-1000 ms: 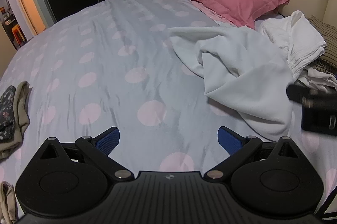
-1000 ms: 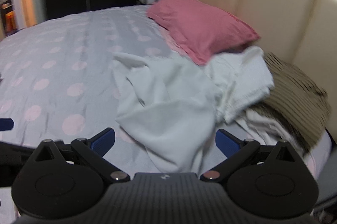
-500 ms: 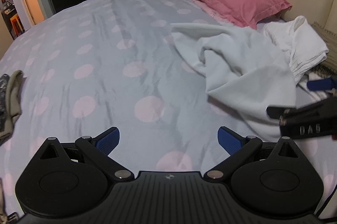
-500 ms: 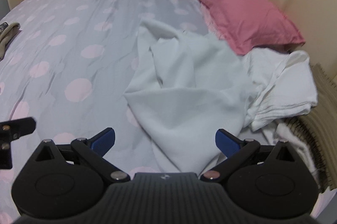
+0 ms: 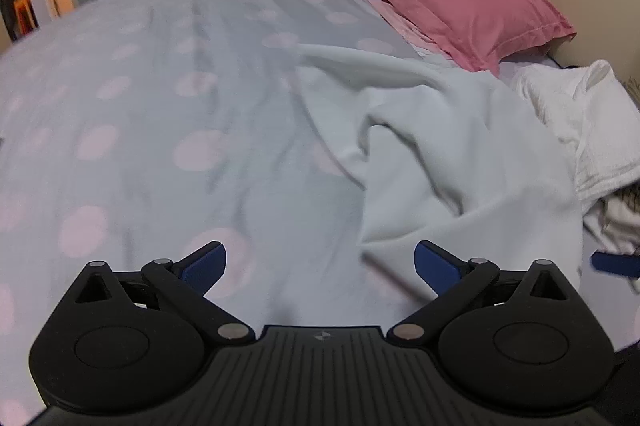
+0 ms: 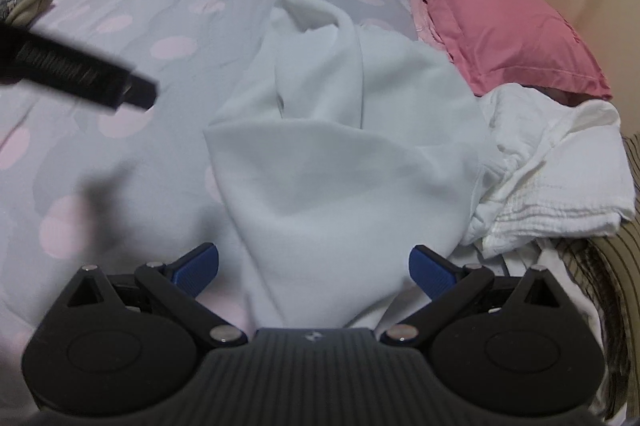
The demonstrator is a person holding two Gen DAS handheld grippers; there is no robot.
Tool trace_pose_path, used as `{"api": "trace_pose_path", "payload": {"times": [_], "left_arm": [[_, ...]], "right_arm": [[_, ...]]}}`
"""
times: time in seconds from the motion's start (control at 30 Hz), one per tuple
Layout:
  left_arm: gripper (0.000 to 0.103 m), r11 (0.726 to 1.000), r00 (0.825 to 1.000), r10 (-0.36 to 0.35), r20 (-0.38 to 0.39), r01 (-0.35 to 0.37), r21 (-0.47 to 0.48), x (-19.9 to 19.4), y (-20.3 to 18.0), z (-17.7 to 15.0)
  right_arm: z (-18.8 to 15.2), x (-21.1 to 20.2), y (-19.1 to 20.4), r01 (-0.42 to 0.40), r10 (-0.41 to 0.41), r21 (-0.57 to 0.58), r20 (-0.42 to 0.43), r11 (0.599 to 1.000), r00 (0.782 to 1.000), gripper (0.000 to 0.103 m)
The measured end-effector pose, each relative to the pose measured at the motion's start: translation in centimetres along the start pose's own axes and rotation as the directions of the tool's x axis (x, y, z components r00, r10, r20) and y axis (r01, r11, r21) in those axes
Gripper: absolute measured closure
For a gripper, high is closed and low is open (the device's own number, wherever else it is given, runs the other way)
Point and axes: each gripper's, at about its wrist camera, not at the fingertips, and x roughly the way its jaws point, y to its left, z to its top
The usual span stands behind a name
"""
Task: Fold clothes
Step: 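Grasp the white sweatshirt with the right tool while the left tool grasps it too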
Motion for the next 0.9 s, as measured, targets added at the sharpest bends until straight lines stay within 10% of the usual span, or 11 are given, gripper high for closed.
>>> {"api": "trace_pose_path", "payload": {"times": [0.27, 0.7, 0.83, 0.9], "left_arm": [[0.0, 0.988, 0.987, -0.156, 0.026, 0.157, -0.013, 4.4, -1.2, 0.8], [0.0, 0.985, 0.979, -0.17, -0.114, 0.172, 0.01, 10.3, -5.4, 1.7], [0.051, 0.951, 0.949, -0.291, -0.124, 0.273, -0.146, 10.6, -3.9, 1.2], [0.062, 0.955, 0.951, -0.284, -0.125, 0.269, -0.125, 10.1, -4.3, 1.0]], "right_arm": [[-1.4, 2.8, -0.7, -0.012, 0.013, -0.09, 0.016, 0.996, 1.0, 0.001], [-2.0, 6.3, -0.8, -0.048, 0.049, -0.187, 0.003, 0.981, 0.999, 0.001], [-1.8, 6.5, -1.2, -0.071, 0.072, -0.197, -0.001, 0.978, 0.997, 0.018], [-1.4, 6.4, -1.4, -0.073, 0.071, -0.185, -0.015, 0.98, 0.997, 0.057]]}}
